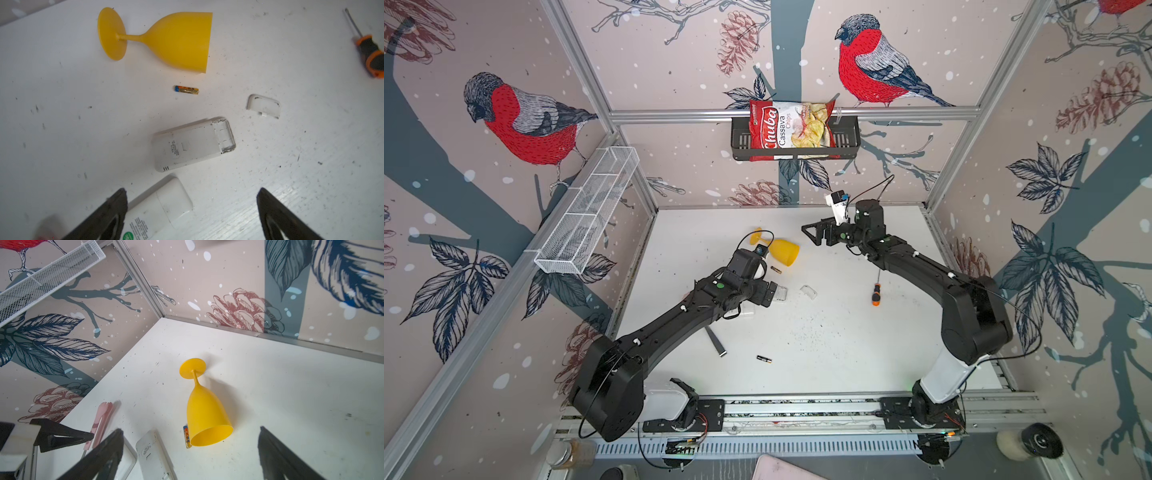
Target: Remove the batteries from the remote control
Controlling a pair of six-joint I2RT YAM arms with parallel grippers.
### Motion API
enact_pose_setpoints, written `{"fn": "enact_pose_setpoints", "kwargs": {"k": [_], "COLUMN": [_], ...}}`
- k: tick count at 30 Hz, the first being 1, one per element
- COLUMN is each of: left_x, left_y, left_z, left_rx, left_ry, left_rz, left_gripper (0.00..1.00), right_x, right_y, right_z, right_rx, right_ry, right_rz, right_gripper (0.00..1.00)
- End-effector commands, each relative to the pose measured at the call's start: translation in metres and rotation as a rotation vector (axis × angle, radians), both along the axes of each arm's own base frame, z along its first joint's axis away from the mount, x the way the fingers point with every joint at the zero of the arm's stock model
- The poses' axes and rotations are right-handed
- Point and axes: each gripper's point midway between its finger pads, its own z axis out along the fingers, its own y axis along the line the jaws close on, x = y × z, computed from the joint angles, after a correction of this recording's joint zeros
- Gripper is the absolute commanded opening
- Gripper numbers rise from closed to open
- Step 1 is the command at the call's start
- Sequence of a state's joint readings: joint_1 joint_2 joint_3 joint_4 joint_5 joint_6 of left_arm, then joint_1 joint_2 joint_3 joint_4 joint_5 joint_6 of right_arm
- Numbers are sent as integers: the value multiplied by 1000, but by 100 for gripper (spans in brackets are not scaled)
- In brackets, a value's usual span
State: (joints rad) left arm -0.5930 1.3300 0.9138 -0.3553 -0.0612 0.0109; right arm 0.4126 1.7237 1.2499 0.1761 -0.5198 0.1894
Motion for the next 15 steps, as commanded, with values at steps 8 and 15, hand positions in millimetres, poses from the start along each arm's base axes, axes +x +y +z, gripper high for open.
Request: {"fn": "enact_pose_setpoints", "kwargs": {"k": [8, 15], "left_x": [-17, -36], "left_y": [38, 67], "left_z": [-36, -70], "left_rx": [185, 346], "left_ry": [38, 170], "left_rz": [-319, -440], "left_gripper": [96, 96], "right_x": [-3, -10], "right_y": [-14, -11], "right_z": [24, 32], "right_rx": [58, 78], "right_ry": [-43, -54], "right_rz": [-44, -13], "right_gripper": [100, 99]}}
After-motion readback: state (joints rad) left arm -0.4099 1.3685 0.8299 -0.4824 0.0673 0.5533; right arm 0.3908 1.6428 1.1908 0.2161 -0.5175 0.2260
